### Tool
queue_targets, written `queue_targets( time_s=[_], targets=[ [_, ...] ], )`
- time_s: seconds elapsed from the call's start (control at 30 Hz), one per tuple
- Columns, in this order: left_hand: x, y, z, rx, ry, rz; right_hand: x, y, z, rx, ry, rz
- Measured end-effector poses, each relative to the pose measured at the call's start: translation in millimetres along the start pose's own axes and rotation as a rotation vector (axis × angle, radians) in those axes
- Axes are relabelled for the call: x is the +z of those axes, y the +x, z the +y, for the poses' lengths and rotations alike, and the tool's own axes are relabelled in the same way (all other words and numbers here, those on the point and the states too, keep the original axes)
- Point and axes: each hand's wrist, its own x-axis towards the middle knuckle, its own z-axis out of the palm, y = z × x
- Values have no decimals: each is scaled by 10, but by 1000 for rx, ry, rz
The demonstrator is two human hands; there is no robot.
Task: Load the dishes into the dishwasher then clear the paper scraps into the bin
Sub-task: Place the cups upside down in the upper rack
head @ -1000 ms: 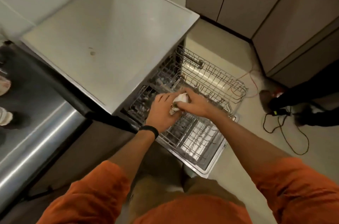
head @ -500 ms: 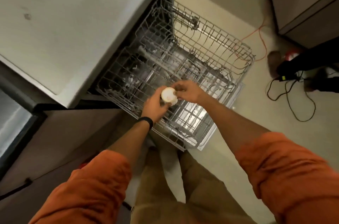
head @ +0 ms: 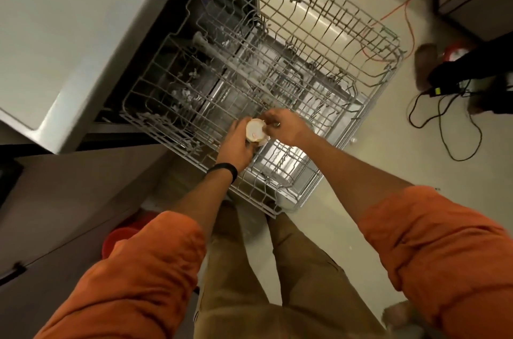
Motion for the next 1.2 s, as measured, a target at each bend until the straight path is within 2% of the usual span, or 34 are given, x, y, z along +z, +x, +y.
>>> queue_targets(
  time_s=[0.23, 0.4, 0.57, 0.7, 0.97, 1.2],
  targets=[
    [145, 136, -26, -14, 96, -7, 154, 136, 107, 89, -95, 48],
    [81, 172, -34, -8, 137, -64, 62, 170, 49, 127, -124, -17],
    [-88, 74, 76, -44, 197, -108, 68, -16, -72, 97, -274, 23],
    [-324, -134, 175, 20, 259, -80, -3, -255, -256, 47, -309, 69],
    [-1128, -733, 432, 113, 315, 151, -262, -746, -1065, -176, -278, 188],
    [-2143, -1313, 430, 167, 295, 468, -335, -952, -2191, -459, -322, 279]
  ],
)
